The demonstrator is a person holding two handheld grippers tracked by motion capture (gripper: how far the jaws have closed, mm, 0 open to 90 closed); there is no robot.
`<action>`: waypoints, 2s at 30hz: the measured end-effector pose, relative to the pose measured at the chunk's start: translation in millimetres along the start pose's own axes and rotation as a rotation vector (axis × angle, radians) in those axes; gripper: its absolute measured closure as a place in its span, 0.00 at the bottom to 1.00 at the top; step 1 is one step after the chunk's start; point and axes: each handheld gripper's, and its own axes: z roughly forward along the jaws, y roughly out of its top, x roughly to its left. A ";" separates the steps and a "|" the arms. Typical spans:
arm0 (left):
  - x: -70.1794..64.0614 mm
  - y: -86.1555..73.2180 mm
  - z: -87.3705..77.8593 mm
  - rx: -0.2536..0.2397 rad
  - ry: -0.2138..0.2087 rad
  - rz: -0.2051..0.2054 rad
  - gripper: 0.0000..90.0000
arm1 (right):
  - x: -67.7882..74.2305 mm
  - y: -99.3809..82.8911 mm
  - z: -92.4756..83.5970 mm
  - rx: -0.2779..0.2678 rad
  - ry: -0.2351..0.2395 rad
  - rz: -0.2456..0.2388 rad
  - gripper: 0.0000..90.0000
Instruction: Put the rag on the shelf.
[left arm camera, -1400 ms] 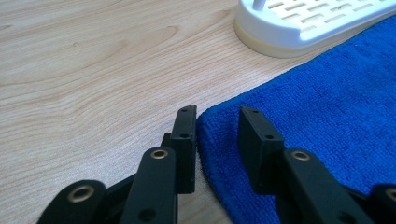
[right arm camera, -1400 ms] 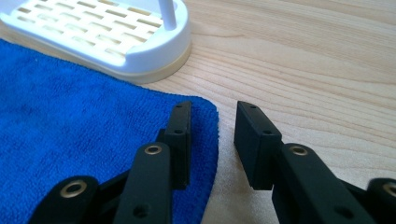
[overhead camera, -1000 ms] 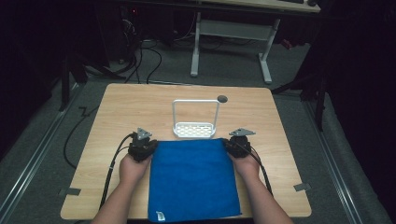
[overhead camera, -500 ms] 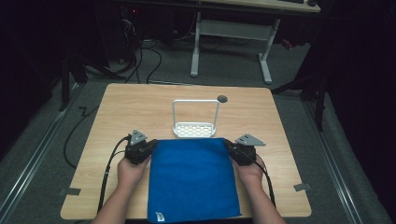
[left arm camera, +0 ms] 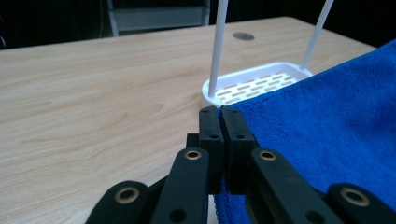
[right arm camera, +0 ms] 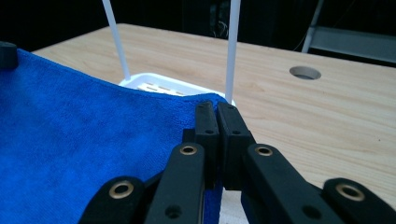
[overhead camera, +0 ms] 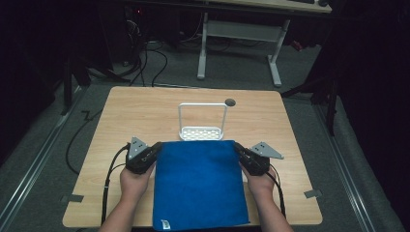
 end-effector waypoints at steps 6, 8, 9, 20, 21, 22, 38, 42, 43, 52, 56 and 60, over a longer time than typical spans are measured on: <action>-3.9 6.9 -9.3 -0.053 0.000 0.009 0.98 | 0.7 5.7 -7.9 -0.046 -0.005 0.003 0.98; -6.1 9.8 -12.8 -0.071 -0.001 0.010 0.98 | 1.1 8.2 -11.4 -0.064 -0.007 -0.002 0.98; -6.1 9.8 -12.8 -0.071 -0.001 0.010 0.98 | 1.1 8.2 -11.4 -0.064 -0.007 -0.002 0.98; -15.6 24.5 -31.2 -0.161 0.000 0.031 0.98 | 5.8 21.2 -28.1 -0.139 -0.014 -0.008 0.98; -16.3 25.9 -33.0 -0.168 0.000 0.032 0.98 | 6.1 22.4 -29.8 -0.147 -0.014 -0.012 0.98; -17.2 27.6 -35.3 -0.181 0.000 0.033 0.98 | 6.4 23.8 -31.6 -0.155 -0.012 -0.014 0.98; -28.5 59.8 -57.6 -0.310 -0.011 0.035 0.98 | 17.7 55.8 -59.0 -0.295 -0.014 -0.055 0.98; -29.2 69.7 -62.0 -0.350 -0.004 0.031 0.98 | 20.3 70.1 -68.4 -0.340 -0.015 -0.077 0.98; -29.2 69.7 -62.0 -0.350 -0.004 0.031 0.98 | 20.3 70.1 -68.4 -0.340 -0.015 -0.077 0.98; -29.2 92.6 -67.5 -0.383 0.002 0.055 0.98 | 21.6 92.8 -78.2 -0.386 -0.030 -0.111 0.98; -31.0 111.0 -69.1 -0.401 0.002 0.084 0.98 | 21.6 108.8 -82.1 -0.412 -0.036 -0.127 0.98; -30.4 120.7 -69.6 -0.415 0.006 0.097 0.98 | 18.7 116.3 -81.1 -0.422 -0.041 -0.121 0.98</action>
